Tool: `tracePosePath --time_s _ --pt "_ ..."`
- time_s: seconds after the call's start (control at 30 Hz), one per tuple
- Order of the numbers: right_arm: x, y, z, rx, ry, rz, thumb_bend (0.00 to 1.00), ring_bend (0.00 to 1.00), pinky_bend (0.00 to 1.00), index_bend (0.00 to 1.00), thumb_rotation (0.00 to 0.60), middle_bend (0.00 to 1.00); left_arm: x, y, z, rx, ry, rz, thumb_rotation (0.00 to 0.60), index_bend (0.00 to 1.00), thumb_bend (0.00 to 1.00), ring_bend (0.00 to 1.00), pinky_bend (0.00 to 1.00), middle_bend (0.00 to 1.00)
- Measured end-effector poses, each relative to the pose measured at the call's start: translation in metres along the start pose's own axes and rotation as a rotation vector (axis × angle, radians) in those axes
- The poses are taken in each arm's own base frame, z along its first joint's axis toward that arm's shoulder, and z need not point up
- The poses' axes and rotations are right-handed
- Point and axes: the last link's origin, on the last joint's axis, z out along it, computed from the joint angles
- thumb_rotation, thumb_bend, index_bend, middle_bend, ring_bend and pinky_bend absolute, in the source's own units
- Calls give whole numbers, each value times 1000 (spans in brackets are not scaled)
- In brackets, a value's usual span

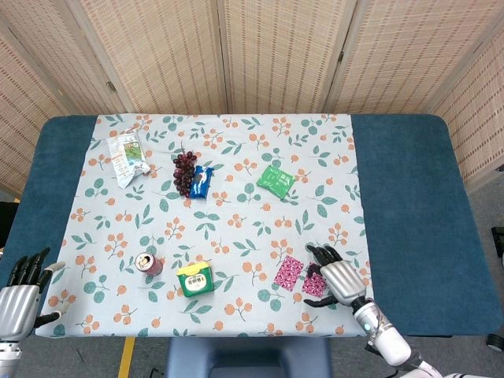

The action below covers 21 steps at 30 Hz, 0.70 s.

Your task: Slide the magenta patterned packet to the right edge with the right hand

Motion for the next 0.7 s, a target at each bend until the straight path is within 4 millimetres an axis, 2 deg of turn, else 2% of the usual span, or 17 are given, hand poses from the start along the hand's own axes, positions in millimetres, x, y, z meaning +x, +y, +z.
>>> tracePosePath --time_s 0.13,0.27,0.47,0.7 --pt "5 9 0 -38 25 15 207 0 0 397 348 50 0 2 0 -7 2 -2 600 254 239 90 0 63" --pt "7 7 4 -42 37 25 207 0 0 365 379 47 0 3 0 -11 4 0 600 254 239 90 0 63" --pt "3 -6 13 -66 33 21 207 0 0 278 381 43 2 2 -1 -10 9 -1 600 254 238 90 0 63" --pt "-1 -23 23 -117 8 40 207 0 0 266 383 42 0 -1 -3 -3 5 -3 600 255 239 90 0 63"
